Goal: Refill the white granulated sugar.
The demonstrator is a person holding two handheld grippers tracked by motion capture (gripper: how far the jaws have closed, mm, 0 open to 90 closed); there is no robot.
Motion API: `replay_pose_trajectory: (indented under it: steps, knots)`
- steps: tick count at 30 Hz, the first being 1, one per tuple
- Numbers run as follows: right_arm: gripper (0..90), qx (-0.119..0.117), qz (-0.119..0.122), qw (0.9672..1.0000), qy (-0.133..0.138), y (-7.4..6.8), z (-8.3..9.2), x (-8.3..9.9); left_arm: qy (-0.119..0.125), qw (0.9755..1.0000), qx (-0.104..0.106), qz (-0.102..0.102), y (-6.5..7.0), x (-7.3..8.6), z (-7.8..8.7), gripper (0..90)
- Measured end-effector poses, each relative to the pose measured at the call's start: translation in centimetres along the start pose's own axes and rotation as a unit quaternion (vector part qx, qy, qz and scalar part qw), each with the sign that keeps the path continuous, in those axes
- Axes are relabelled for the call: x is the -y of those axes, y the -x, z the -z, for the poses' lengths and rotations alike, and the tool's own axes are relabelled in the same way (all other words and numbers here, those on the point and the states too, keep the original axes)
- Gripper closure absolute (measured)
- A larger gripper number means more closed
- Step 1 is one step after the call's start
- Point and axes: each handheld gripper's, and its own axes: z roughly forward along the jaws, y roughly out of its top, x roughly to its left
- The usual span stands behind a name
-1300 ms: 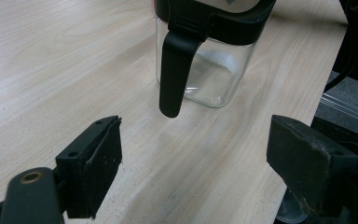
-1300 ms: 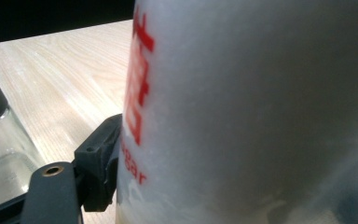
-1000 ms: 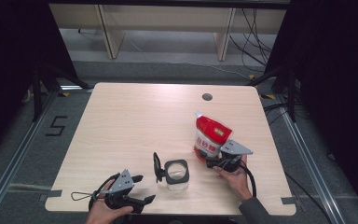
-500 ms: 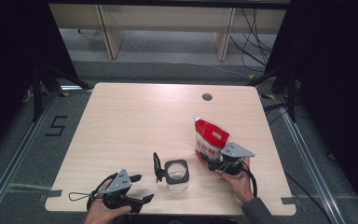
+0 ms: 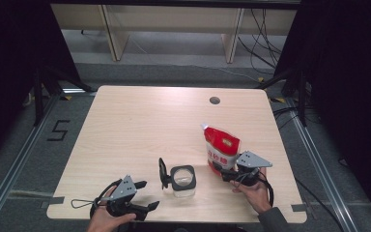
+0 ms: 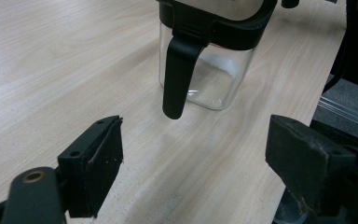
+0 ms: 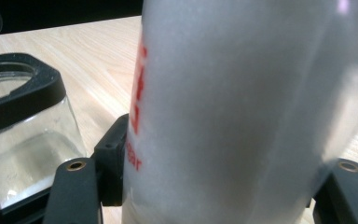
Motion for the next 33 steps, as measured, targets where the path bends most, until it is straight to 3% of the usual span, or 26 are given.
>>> replay_pose_trajectory:
  steps: [2, 3, 4, 5, 6, 8, 10, 11, 12, 14, 15, 16, 18, 19, 20, 21, 22, 23, 24, 25, 27, 28, 30, 33]
  knots:
    - [34.8, 0.003, 0.024, 0.9997, -0.003, 0.3, 0.1, 0.1, 0.001, 0.9999, -0.002, 0.011, 0.1, 0.0, -0.1, 18.4]
    - [34.8, 0.000, 0.006, 1.0000, -0.006, 0.0, 0.3, 0.2, -0.006, 1.0000, -0.003, 0.003, 0.0, 0.0, 0.0, 18.4]
    - [34.8, 0.001, 0.023, 0.9997, -0.001, 0.3, 0.3, 0.3, -0.006, 1.0000, -0.004, 0.000, 0.0, 0.0, 0.0, 18.4]
    - [34.8, -0.001, 0.010, 0.9999, -0.003, 0.2, 0.4, 0.4, -0.007, 1.0000, -0.005, -0.003, 0.0, 0.0, 0.0, 18.4]
    - [34.7, -0.002, 0.016, 0.9999, -0.001, 0.3, 0.4, 0.4, -0.010, 0.9999, -0.006, 0.010, 0.2, 0.0, 0.0, 18.4]
    - [34.5, -0.009, 0.020, 0.9997, 0.005, 0.5, 0.2, 0.5, -0.009, 0.9999, -0.003, 0.009, 0.1, 0.0, 0.0, 18.4]
    - [33.5, 0.001, 0.019, 0.9998, 0.011, 0.5, 0.3, 0.6, -0.004, 0.9999, -0.004, 0.011, 0.2, 0.1, -0.1, 18.4]
    - [33.3, -0.004, -0.002, 0.9998, 0.018, 0.3, 0.2, 0.6, -0.004, 0.9999, -0.004, 0.014, 0.2, 0.1, -0.1, 18.4]
    - [33.0, -0.005, 0.005, 0.9998, 0.020, 0.5, 0.2, 0.5, -0.006, 0.9999, -0.002, 0.013, 0.2, 0.1, -0.1, 18.4]
    - [31.1, -0.008, -0.006, 0.9994, 0.033, 0.4, 0.0, 0.7, -0.010, 0.9999, -0.003, 0.008, 0.1, 0.1, -0.1, 18.4]
    - [30.2, 0.007, 0.004, 0.9994, 0.034, 0.4, 0.0, 0.7, -0.012, 0.9999, -0.002, 0.008, 0.2, 0.1, -0.1, 18.4]
    - [29.6, 0.004, 0.007, 0.9995, 0.032, 0.5, -0.1, 0.8, -0.012, 0.9999, -0.003, 0.008, 0.2, 0.1, -0.1, 18.4]
    - [28.4, 0.000, -0.012, 0.9992, 0.039, 0.7, -0.3, 1.0, -0.014, 0.9999, 0.000, 0.009, 0.2, 0.1, -0.1, 18.3]
    - [28.0, 0.004, -0.041, 0.9985, 0.034, 0.6, -0.2, 1.1, -0.010, 0.9998, 0.000, 0.017, 0.3, 0.1, -0.2, 18.3]
    - [27.3, 0.004, -0.049, 0.9981, 0.038, 0.7, -0.3, 1.2, -0.008, 0.9998, -0.003, 0.017, 0.3, 0.1, -0.2, 18.4]
    - [24.4, 0.002, -0.021, 0.9988, 0.045, 1.0, -0.6, 1.2, -0.009, 0.9999, -0.002, 0.013, 0.3, 0.1, -0.3, 18.4]
    - [19.8, 0.018, -0.039, 0.9989, 0.019, 0.2, -0.7, 1.3, -0.009, 0.9998, -0.002, 0.017, 0.3, 0.1, -0.3, 18.4]
    - [19.4, 0.013, -0.013, 0.9997, 0.012, 0.5, -1.0, 1.4, -0.006, 0.9998, -0.001, 0.017, 0.4, 0.1, -0.3, 18.4]
    - [21.5, 0.012, -0.020, 0.9997, 0.005, 0.3, -1.1, 1.5, -0.006, 0.9999, 0.000, 0.013, 0.3, 0.1, -0.3, 18.4]
    - [26.2, 0.016, -0.012, 0.9998, -0.005, 0.3, -1.2, 1.5, -0.014, 0.9999, -0.005, 0.001, 0.1, 0.1, -0.1, 18.4]
    - [27.5, 0.009, 0.003, 0.9999, -0.010, 0.2, -1.3, 1.4, -0.005, 1.0000, 0.000, 0.007, 0.3, 0.0, -0.2, 18.6]
    - [27.8, 0.011, 0.007, 0.9999, -0.008, 0.0, -1.4, 1.4, -0.007, 1.0000, 0.001, 0.000, 0.2, 0.0, -0.1, 18.7]
    - [28.2, 0.019, 0.034, 0.9992, -0.002, 0.0, -1.4, 1.3, -0.011, 0.9999, -0.005, 0.003, 0.3, 0.0, 0.0, 18.7]
    - [28.2, 0.012, 0.023, 0.9996, -0.005, 0.0, -1.4, 1.3, -0.006, 0.9999, -0.004, 0.010, 0.4, 0.0, -0.1, 18.8]
